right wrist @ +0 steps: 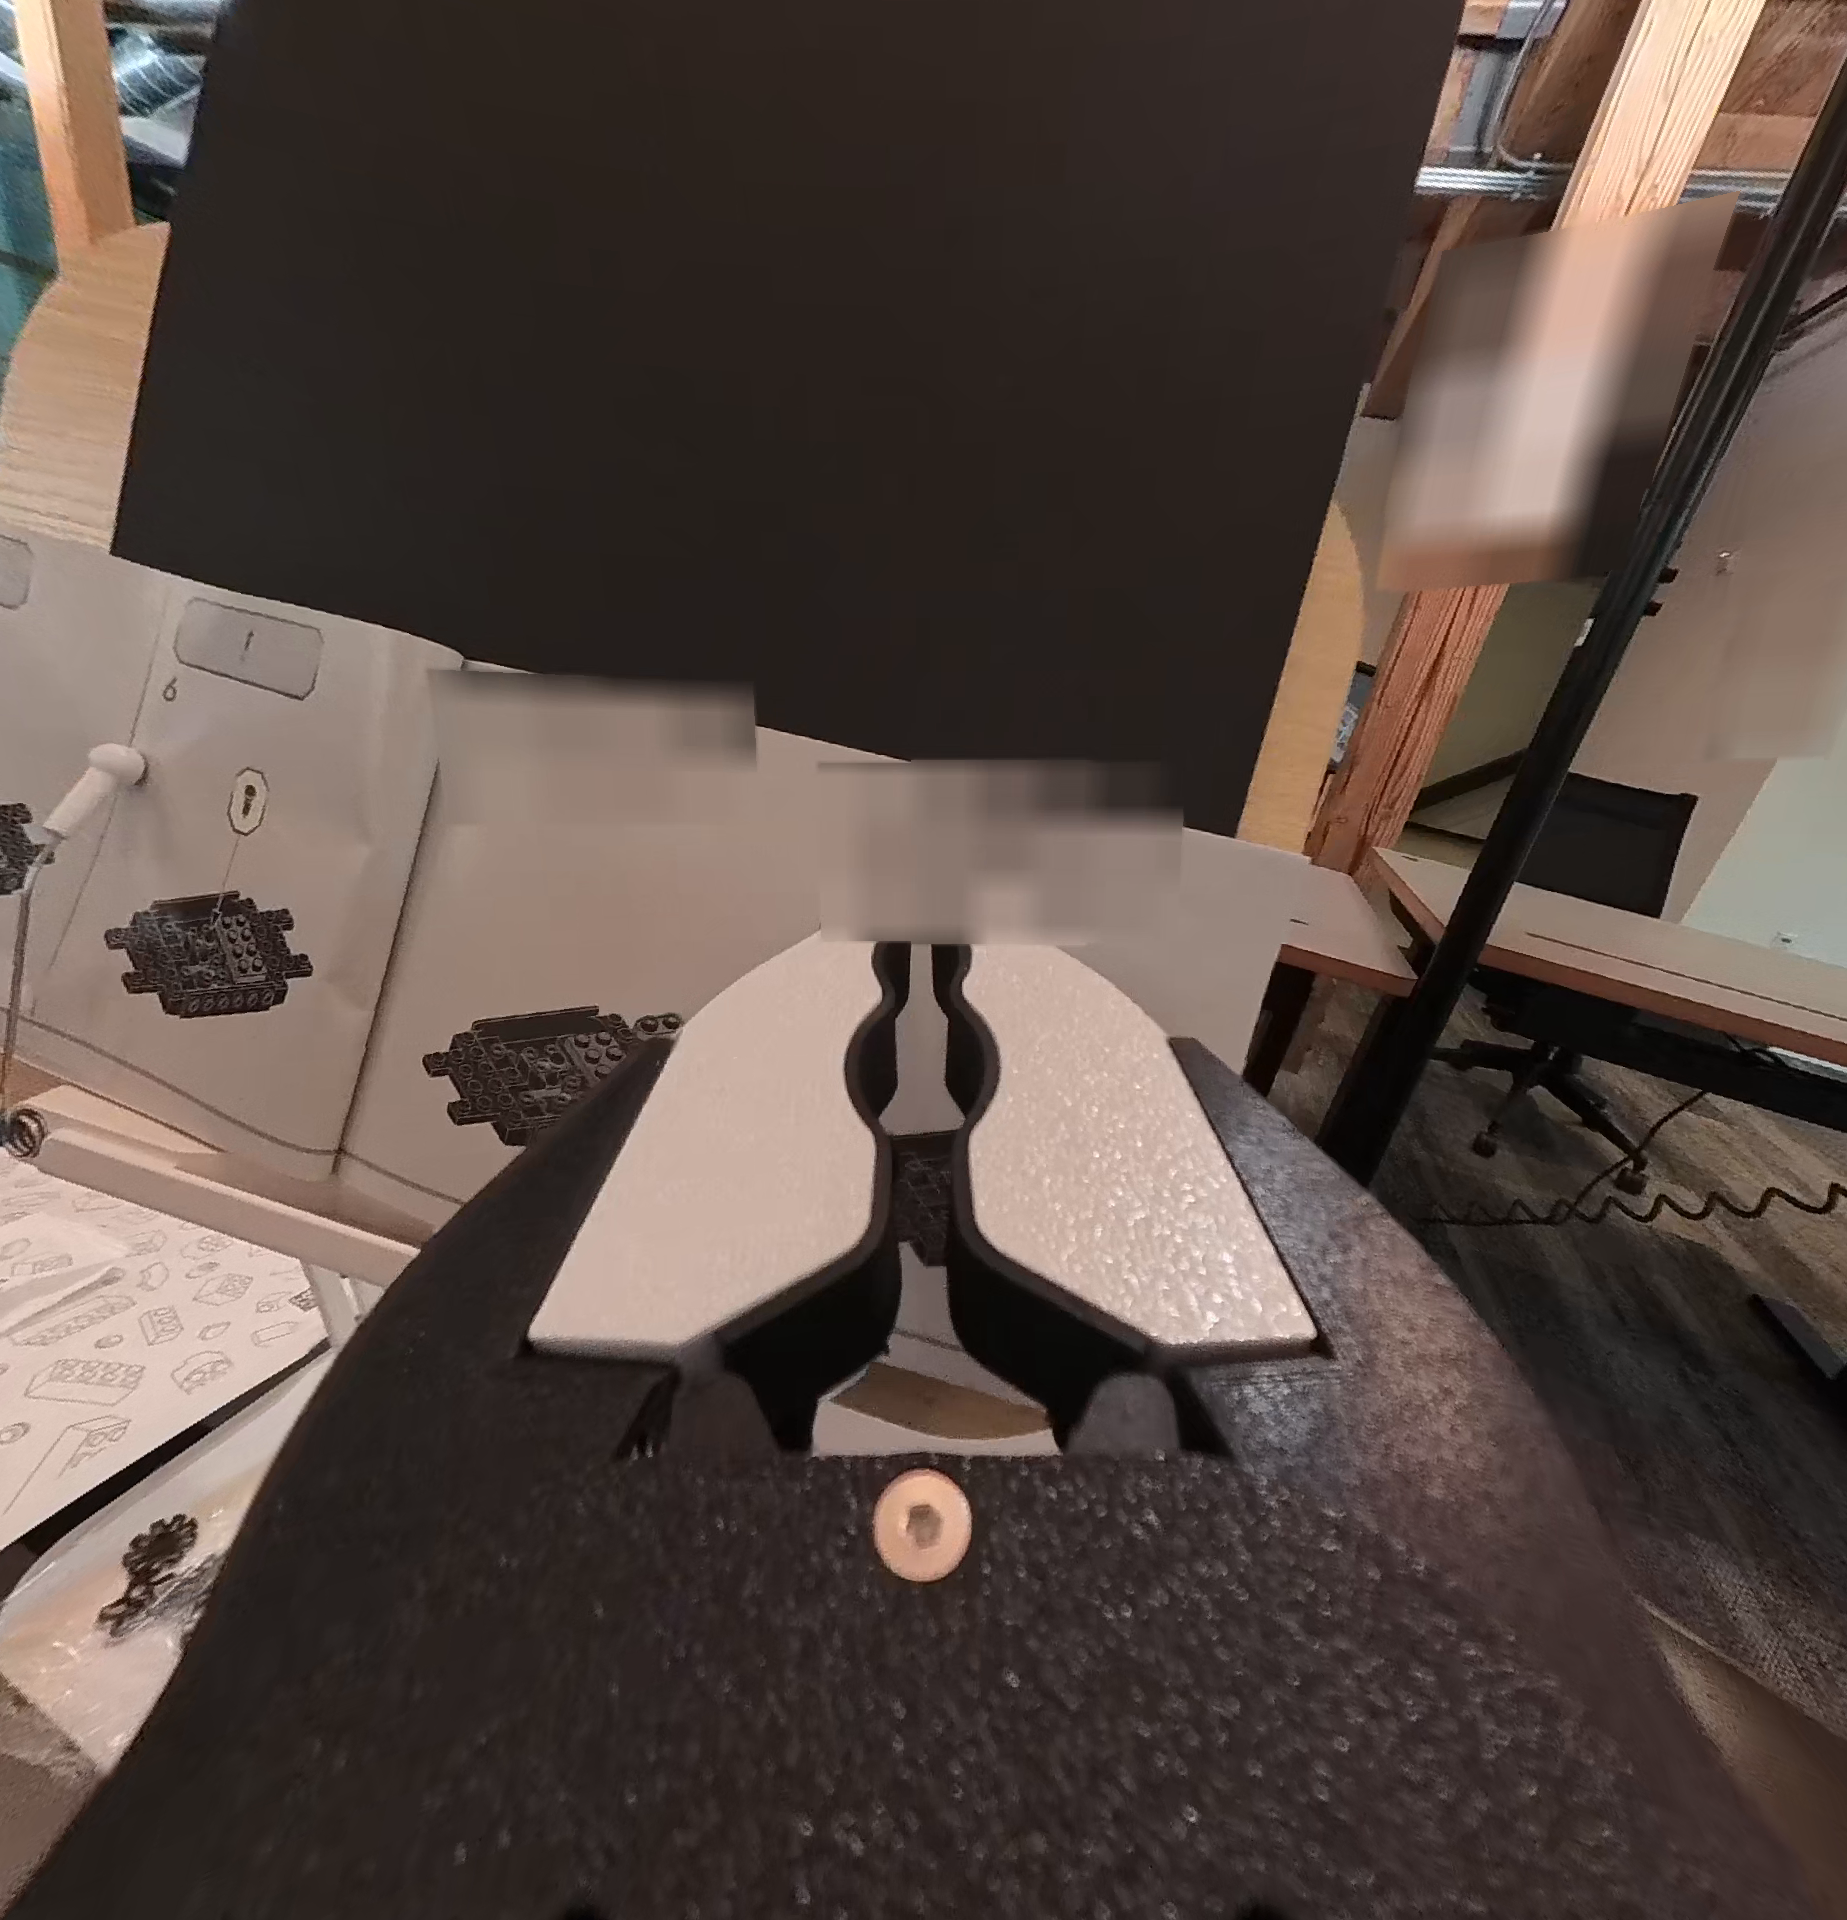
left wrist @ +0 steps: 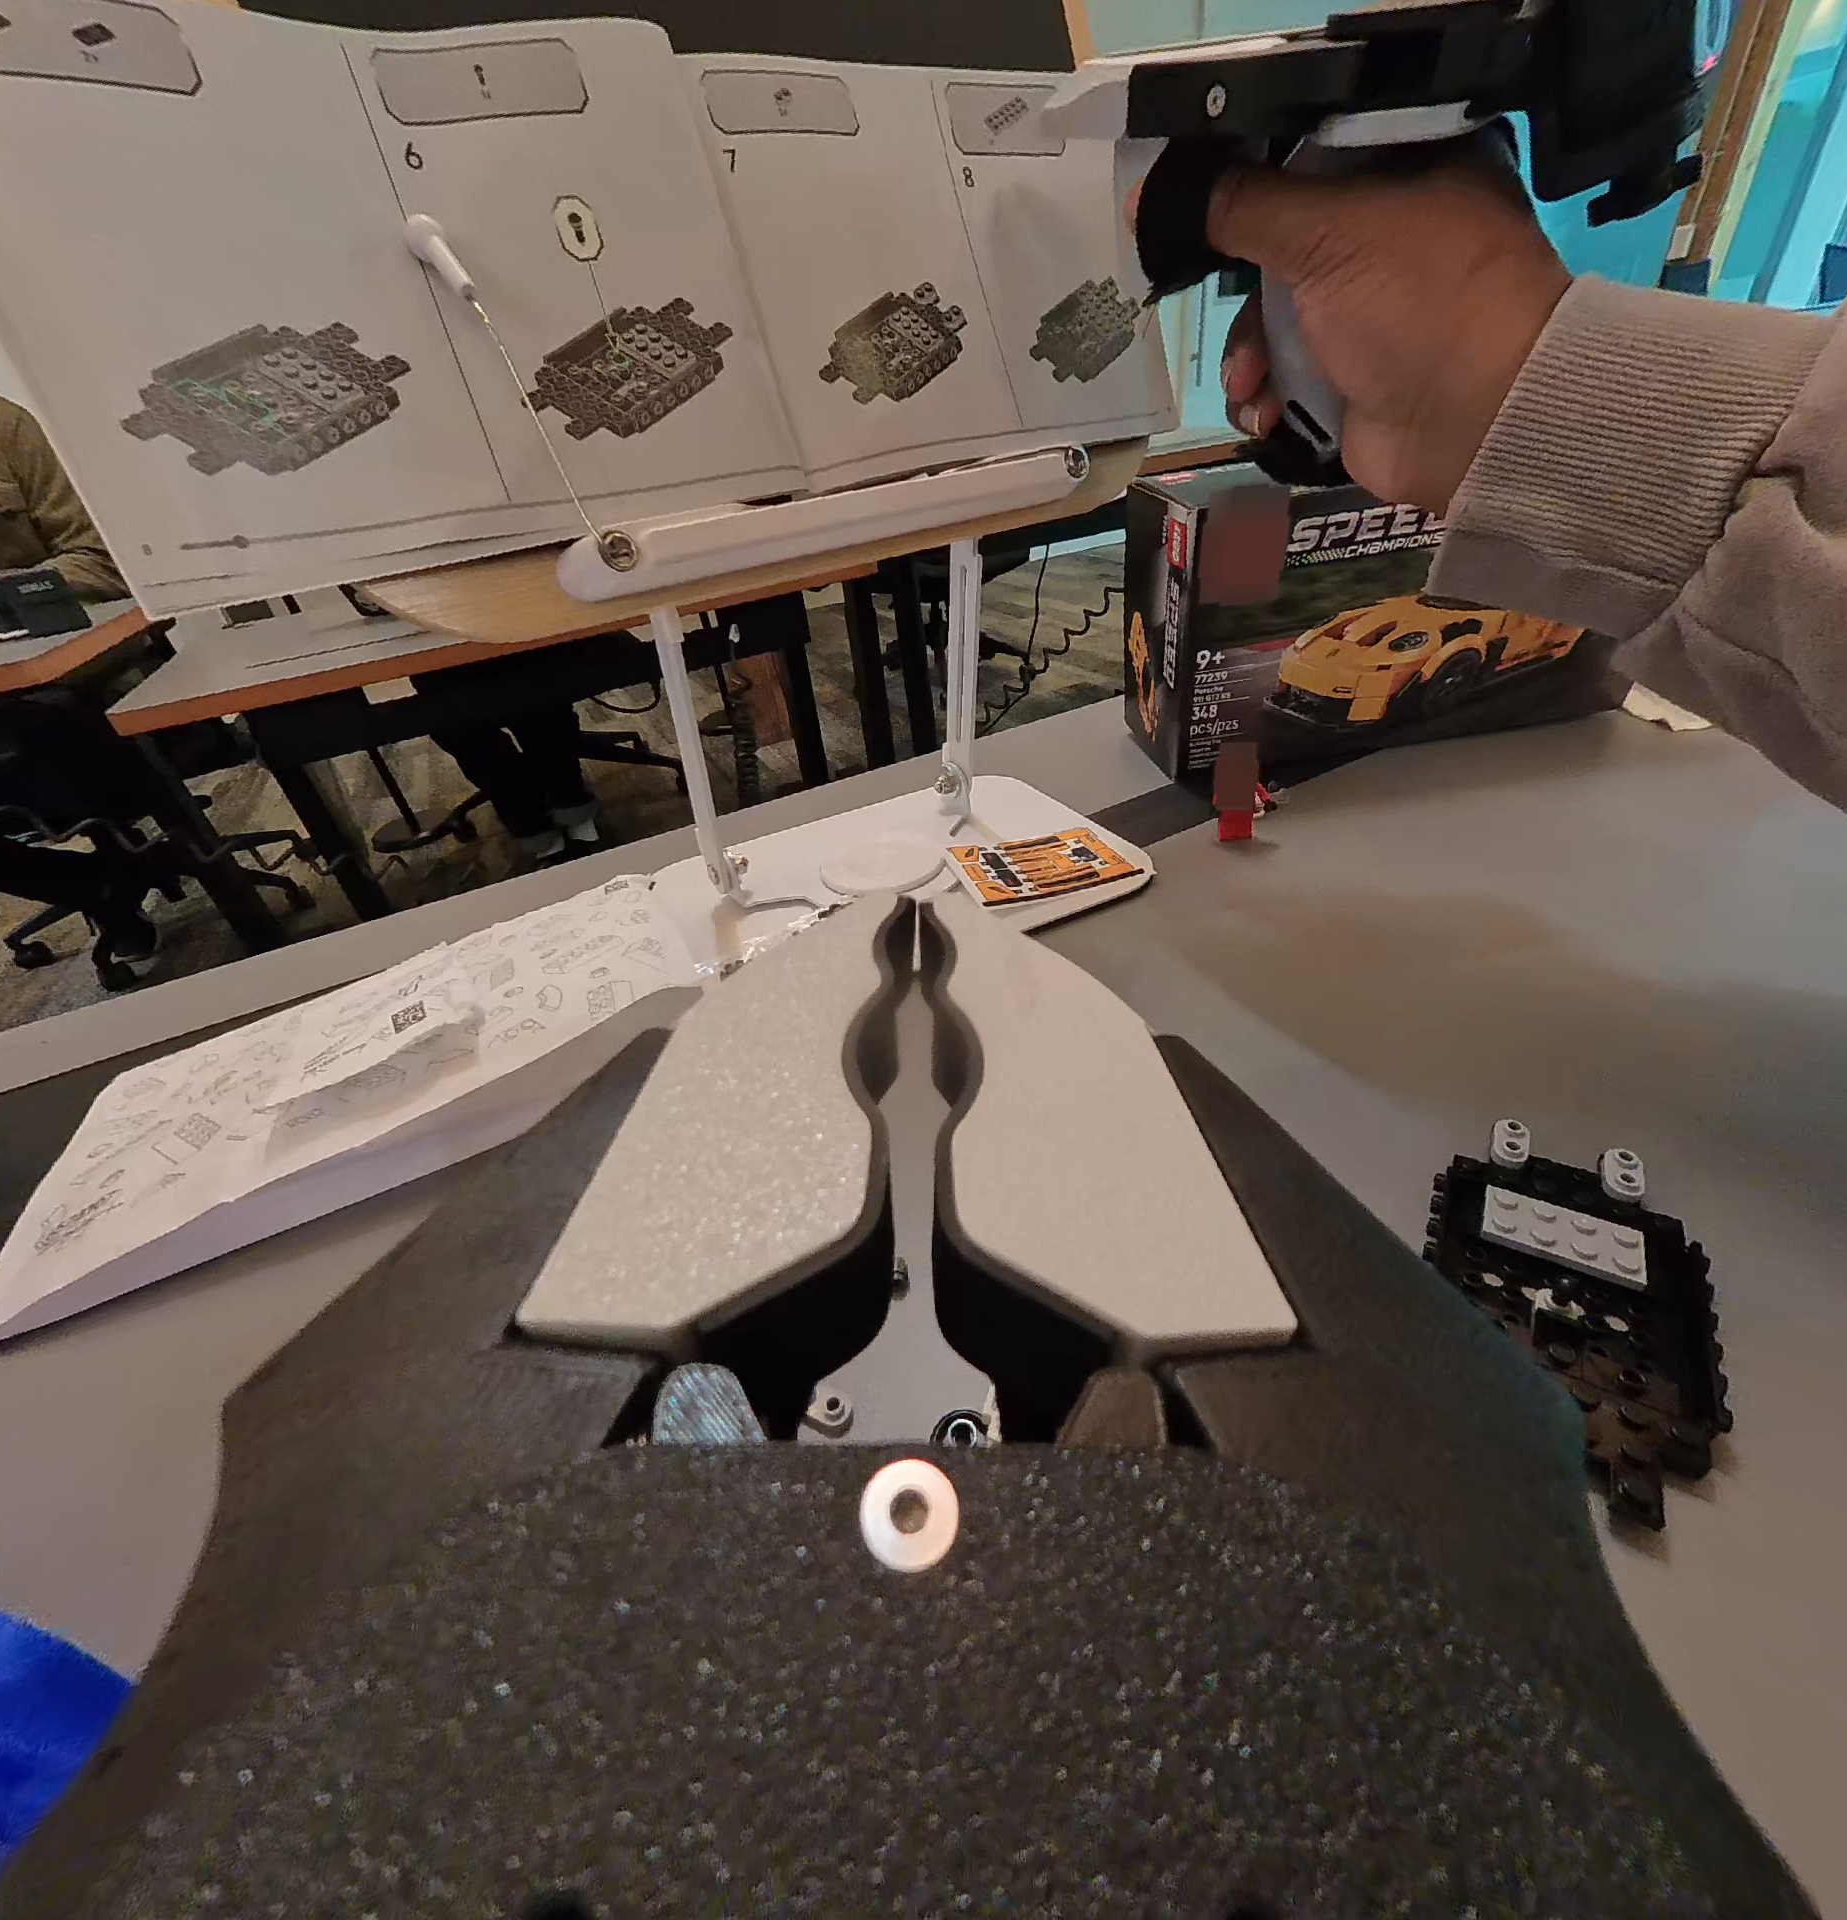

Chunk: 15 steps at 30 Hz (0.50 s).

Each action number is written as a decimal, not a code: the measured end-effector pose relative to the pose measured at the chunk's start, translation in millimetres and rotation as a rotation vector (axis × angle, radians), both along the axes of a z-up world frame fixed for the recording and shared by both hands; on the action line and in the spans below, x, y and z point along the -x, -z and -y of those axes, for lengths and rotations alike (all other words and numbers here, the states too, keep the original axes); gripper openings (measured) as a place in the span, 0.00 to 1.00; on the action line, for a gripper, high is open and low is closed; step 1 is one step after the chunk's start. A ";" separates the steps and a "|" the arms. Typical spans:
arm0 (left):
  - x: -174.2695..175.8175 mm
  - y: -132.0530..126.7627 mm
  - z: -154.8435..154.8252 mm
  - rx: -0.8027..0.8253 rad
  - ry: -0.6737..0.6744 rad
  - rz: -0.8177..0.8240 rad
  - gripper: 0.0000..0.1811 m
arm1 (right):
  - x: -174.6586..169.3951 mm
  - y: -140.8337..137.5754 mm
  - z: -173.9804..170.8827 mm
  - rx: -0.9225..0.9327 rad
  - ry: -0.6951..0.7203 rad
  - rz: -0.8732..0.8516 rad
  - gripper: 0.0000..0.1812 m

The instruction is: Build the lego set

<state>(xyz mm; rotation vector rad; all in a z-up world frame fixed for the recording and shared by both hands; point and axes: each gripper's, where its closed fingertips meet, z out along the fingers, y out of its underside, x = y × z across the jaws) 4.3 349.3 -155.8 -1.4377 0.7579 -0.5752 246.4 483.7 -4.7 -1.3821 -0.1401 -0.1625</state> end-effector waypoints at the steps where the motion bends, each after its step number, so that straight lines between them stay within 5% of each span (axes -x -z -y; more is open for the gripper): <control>1: -0.2 0.1 0.1 0.000 0.001 -0.001 0.00 | -0.3 -1.1 0.4 -0.004 0.003 0.005 0.02; 15: -1.4 3.5 -0.4 0.013 0.008 -0.008 0.00 | -12.2 -5.7 -20.5 0.015 0.051 0.075 0.00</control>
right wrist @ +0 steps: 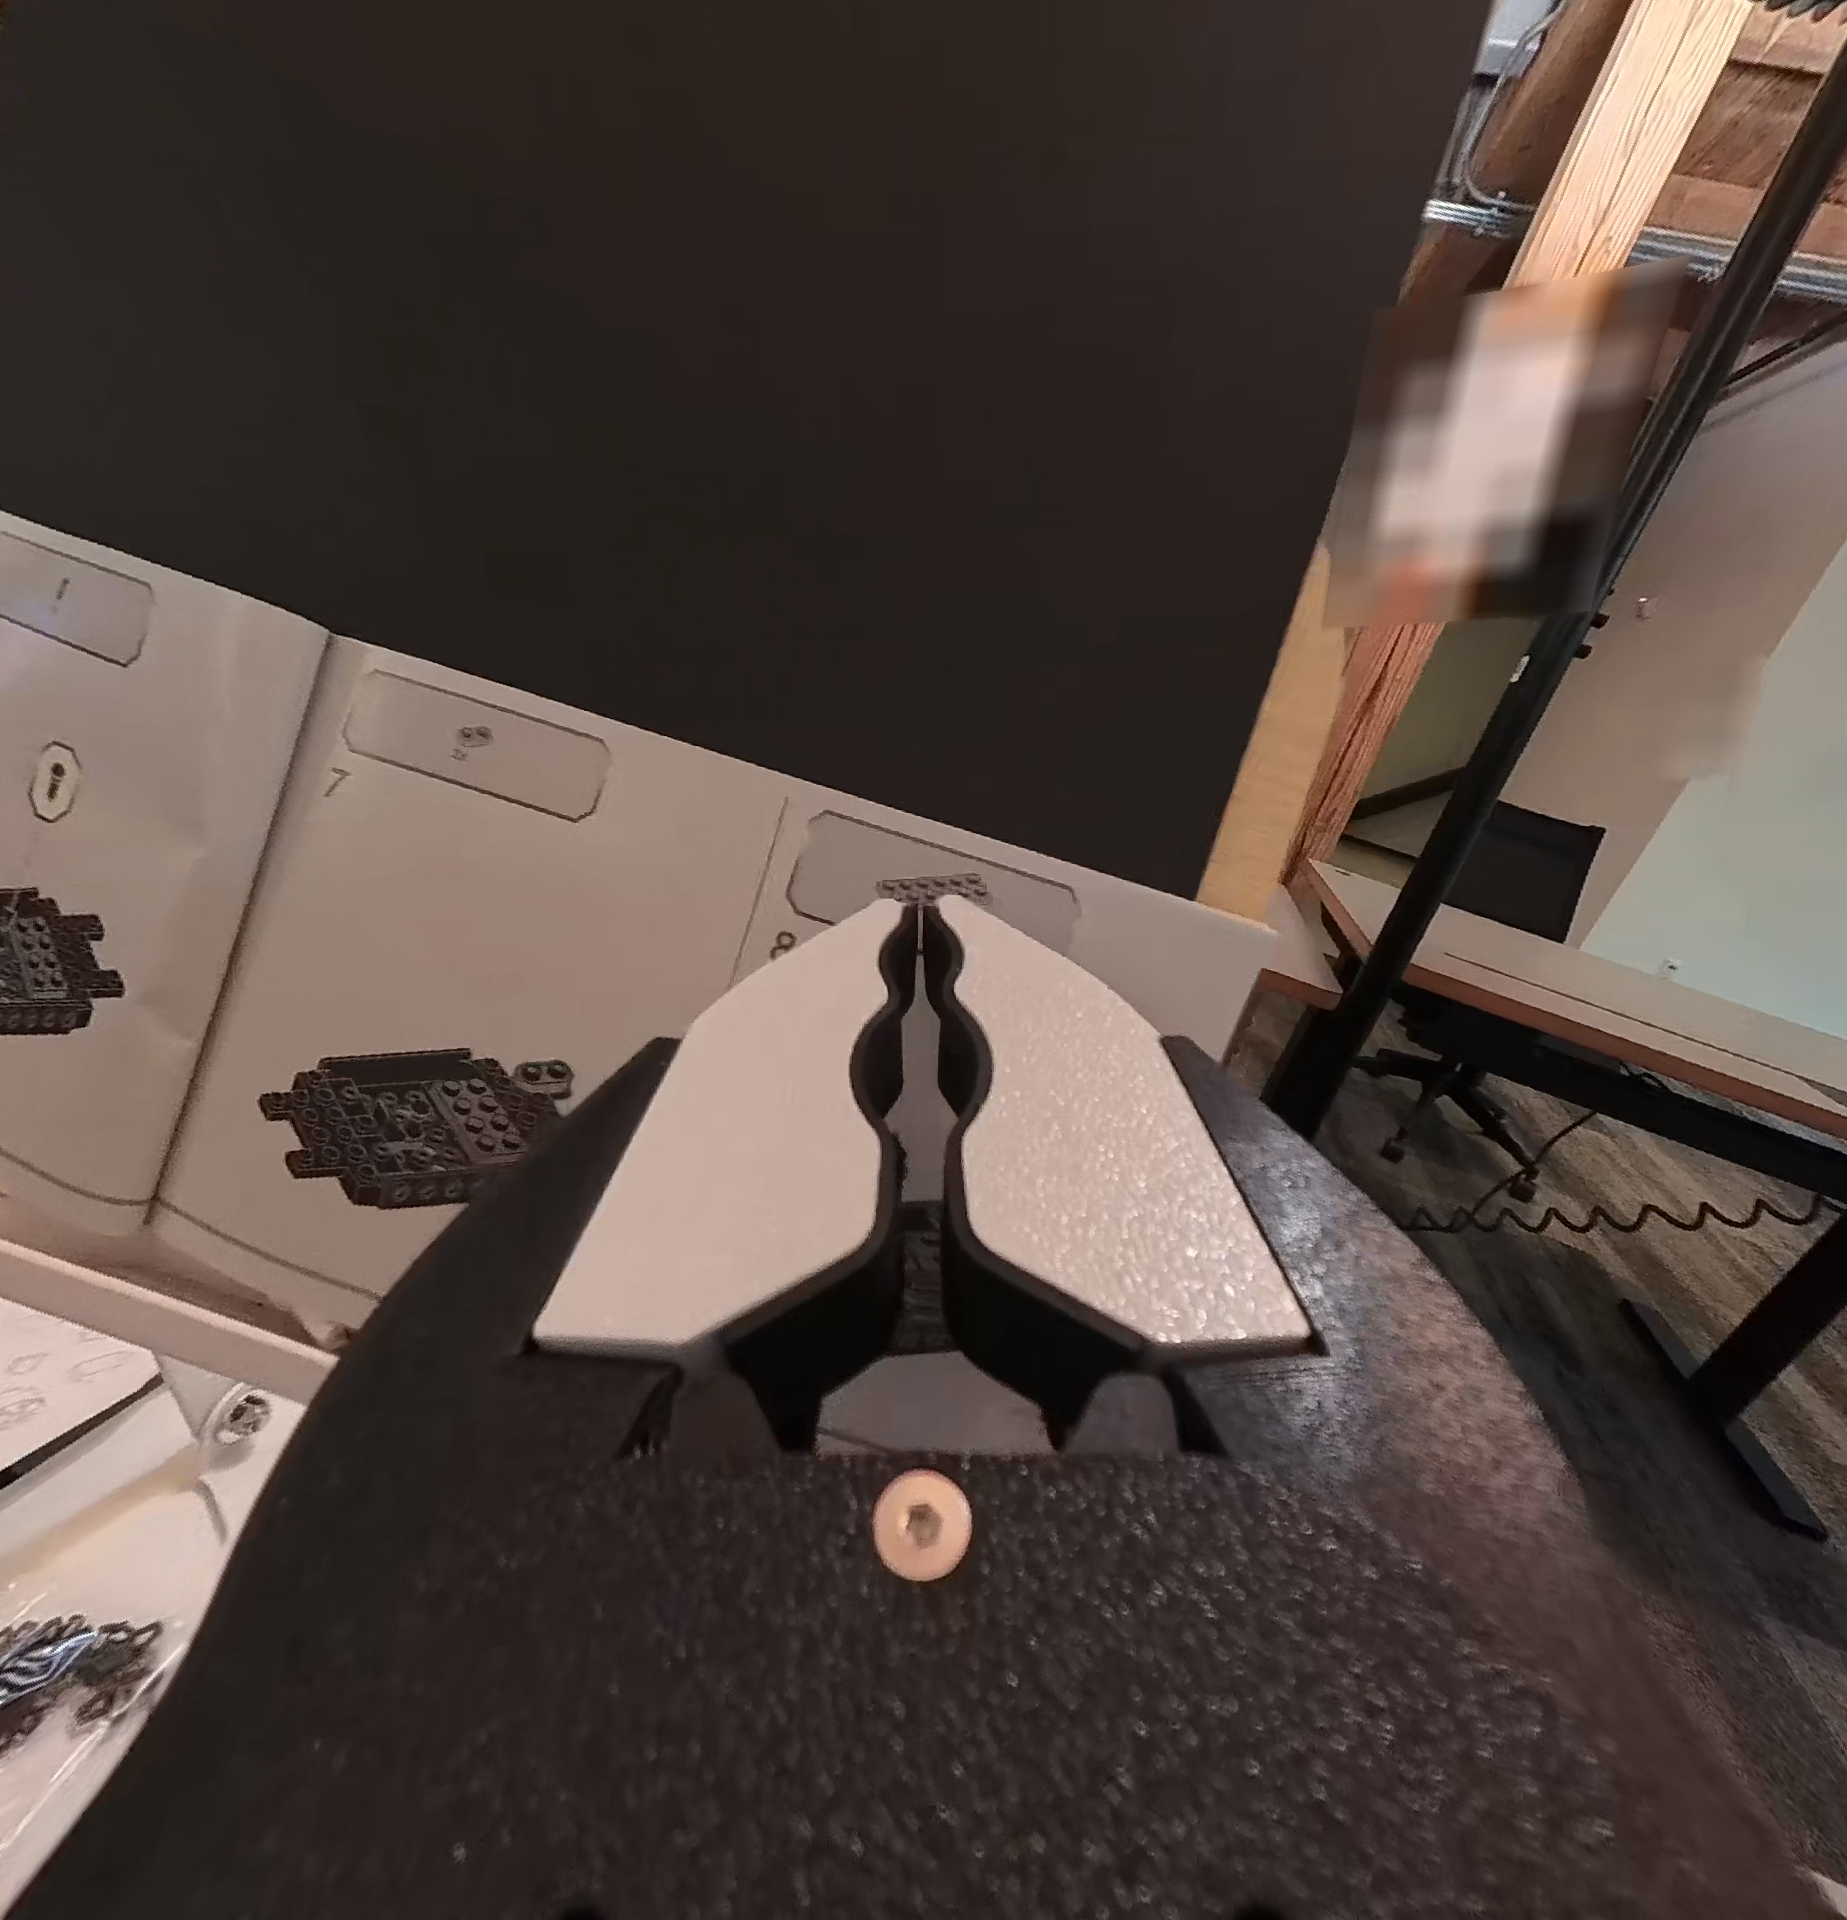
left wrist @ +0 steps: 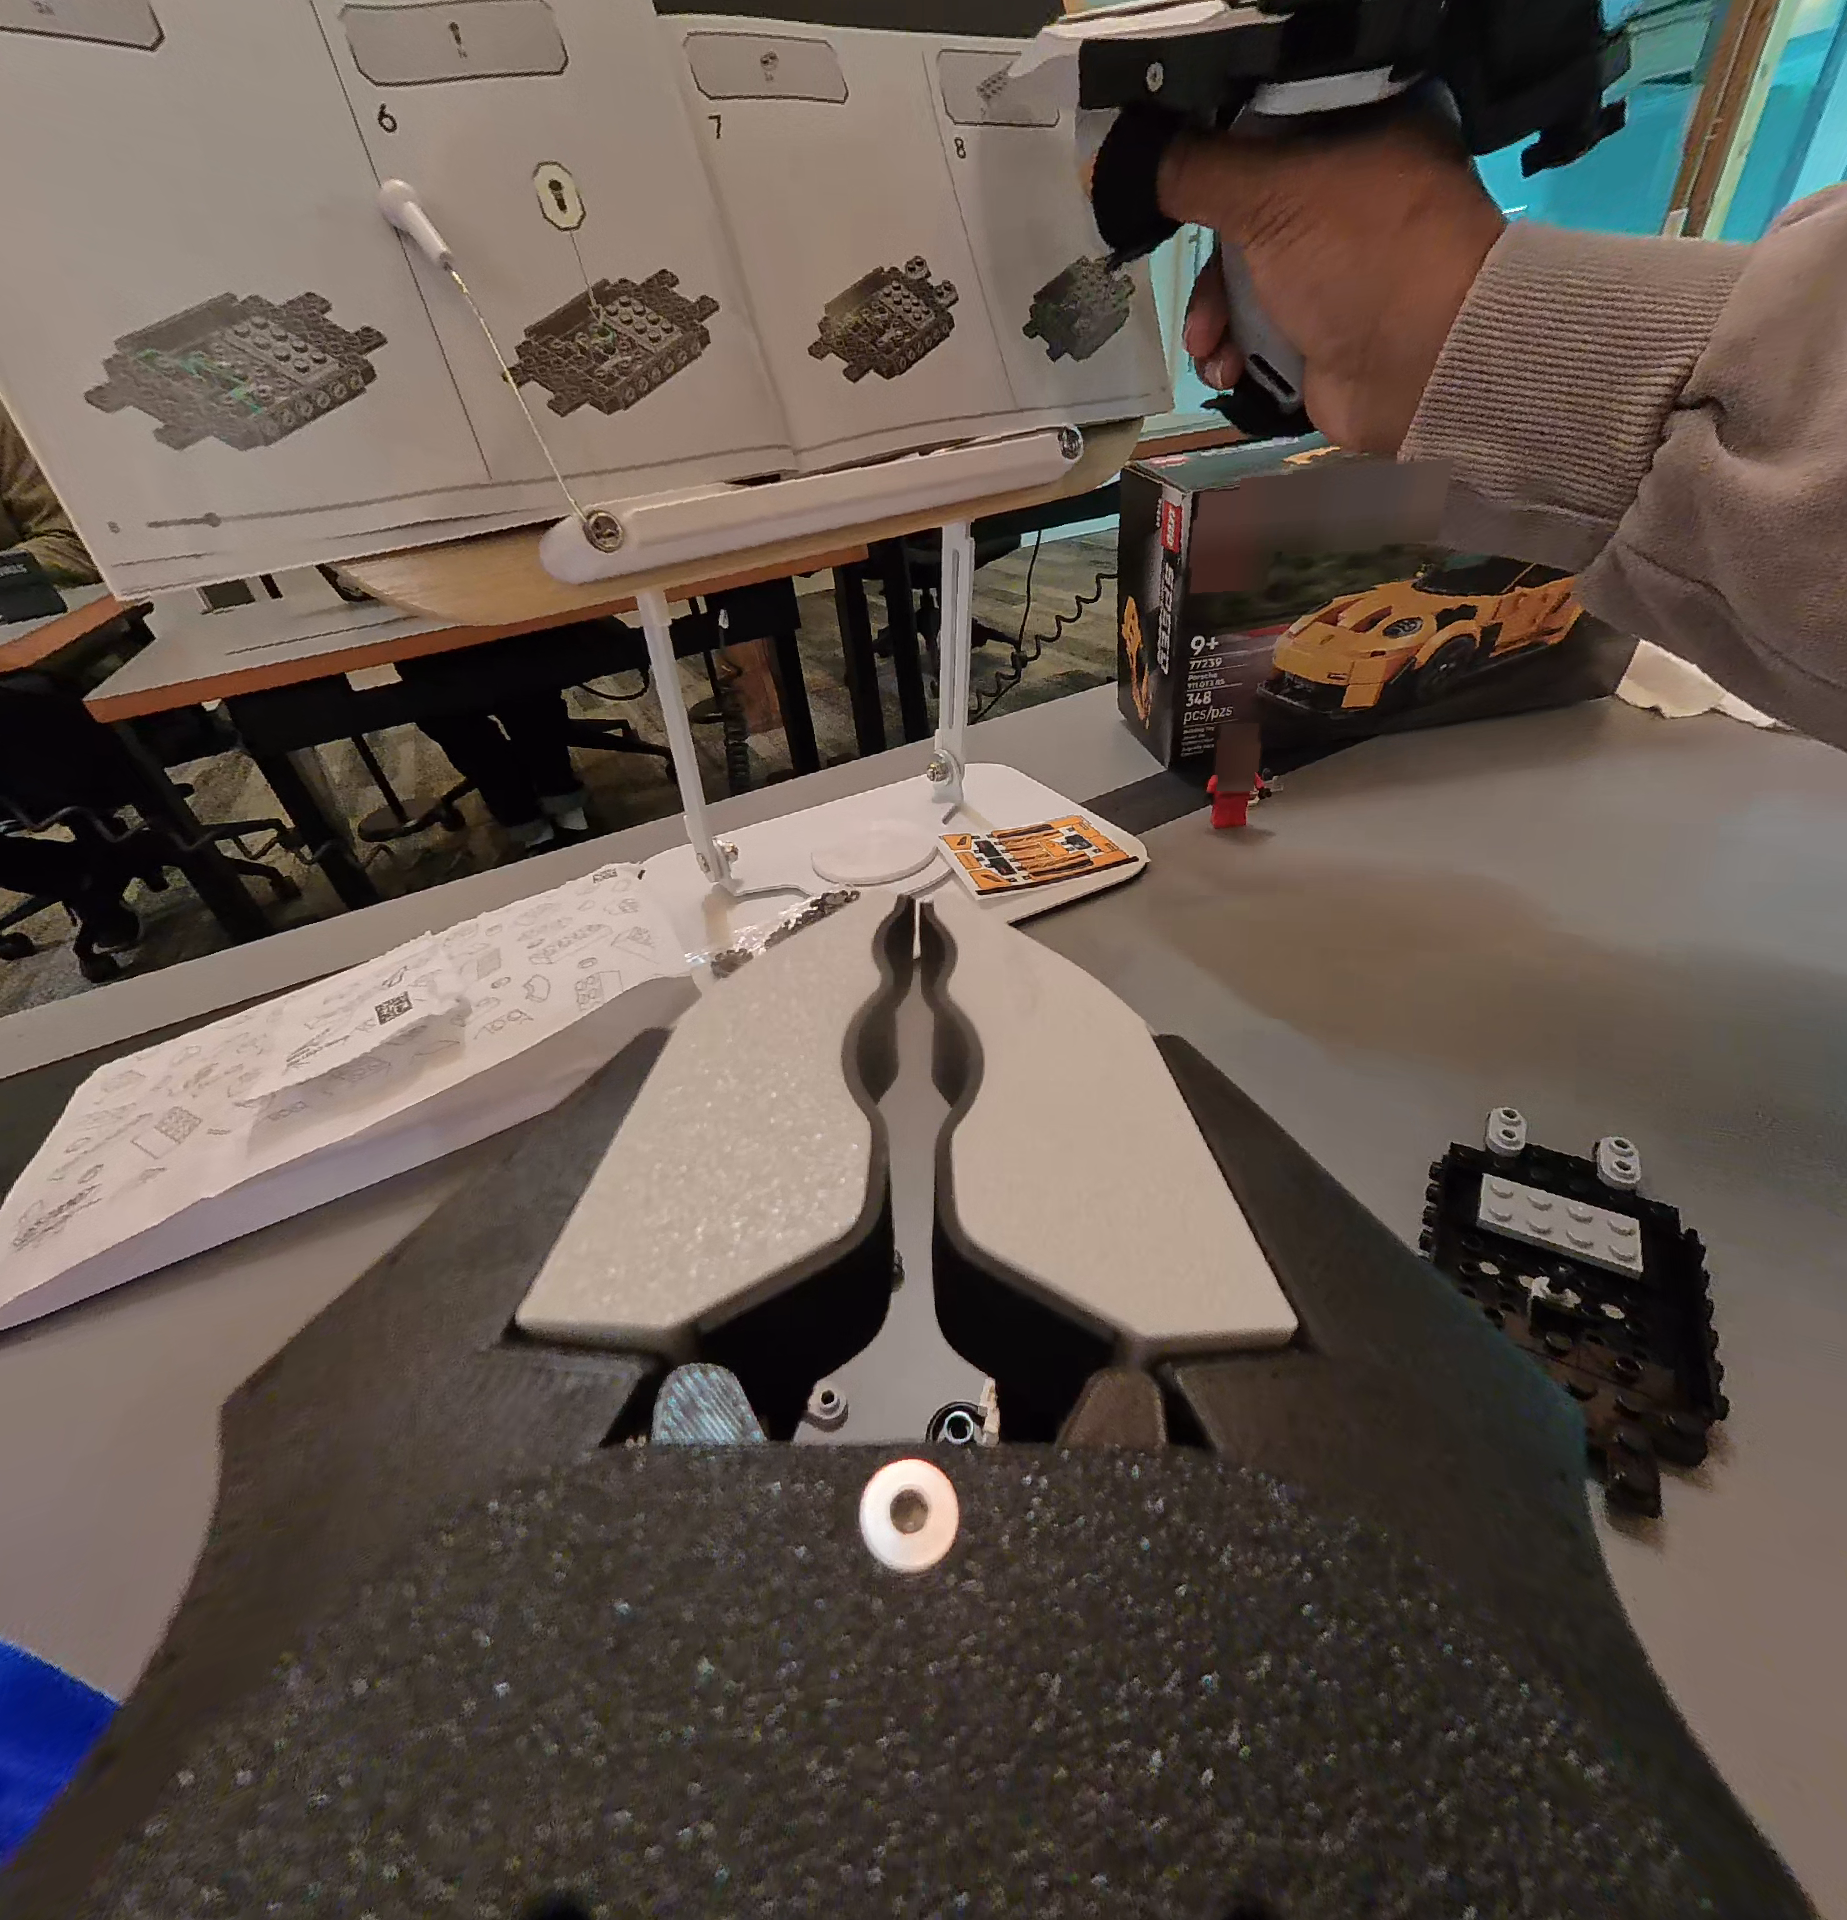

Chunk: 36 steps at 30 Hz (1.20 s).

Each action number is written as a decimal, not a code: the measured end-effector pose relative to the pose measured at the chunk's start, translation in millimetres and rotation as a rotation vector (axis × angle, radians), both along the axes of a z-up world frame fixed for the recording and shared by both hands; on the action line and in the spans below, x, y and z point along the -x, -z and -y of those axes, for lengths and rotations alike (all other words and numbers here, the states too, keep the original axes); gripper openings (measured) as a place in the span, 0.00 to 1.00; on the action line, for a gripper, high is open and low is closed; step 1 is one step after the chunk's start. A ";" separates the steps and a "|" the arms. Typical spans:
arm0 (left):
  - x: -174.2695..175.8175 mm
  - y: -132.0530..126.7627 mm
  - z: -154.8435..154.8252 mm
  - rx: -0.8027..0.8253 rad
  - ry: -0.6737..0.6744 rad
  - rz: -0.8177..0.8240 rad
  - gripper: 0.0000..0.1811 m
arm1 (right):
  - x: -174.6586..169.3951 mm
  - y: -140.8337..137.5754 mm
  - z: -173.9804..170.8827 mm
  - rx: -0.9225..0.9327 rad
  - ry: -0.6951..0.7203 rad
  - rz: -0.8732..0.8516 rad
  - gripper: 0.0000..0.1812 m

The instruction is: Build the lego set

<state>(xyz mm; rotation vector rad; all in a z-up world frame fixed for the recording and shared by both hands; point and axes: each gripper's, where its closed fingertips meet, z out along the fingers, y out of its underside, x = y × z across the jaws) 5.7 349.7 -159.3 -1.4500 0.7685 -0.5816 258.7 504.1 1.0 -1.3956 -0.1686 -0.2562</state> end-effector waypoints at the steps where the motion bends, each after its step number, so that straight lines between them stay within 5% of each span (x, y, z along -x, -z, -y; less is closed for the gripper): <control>1: -0.2 0.1 0.1 0.001 0.001 0.000 0.00 | -2.4 -0.3 0.4 -0.001 0.004 -0.003 0.00; 10: -1.2 1.3 0.6 0.002 0.004 -0.006 0.00 | -10.8 0.6 4.3 0.007 0.009 -0.004 0.01; 16: -2.6 1.3 2.9 0.053 0.030 0.017 0.00 | -17.9 9.4 42.8 0.018 -0.027 -0.019 0.00; 27: -6.8 -0.7 10.2 0.054 0.055 0.028 0.01 | -14.6 78.4 85.9 0.123 0.019 0.003 0.03; 32: -3.5 5.0 5.0 0.061 0.033 0.013 0.00 | -11.4 71.4 83.9 0.097 0.011 -0.019 0.13; 36: -2.3 4.5 3.3 0.071 0.032 0.026 0.00 | 0.4 63.6 98.5 0.108 -0.061 -0.018 0.07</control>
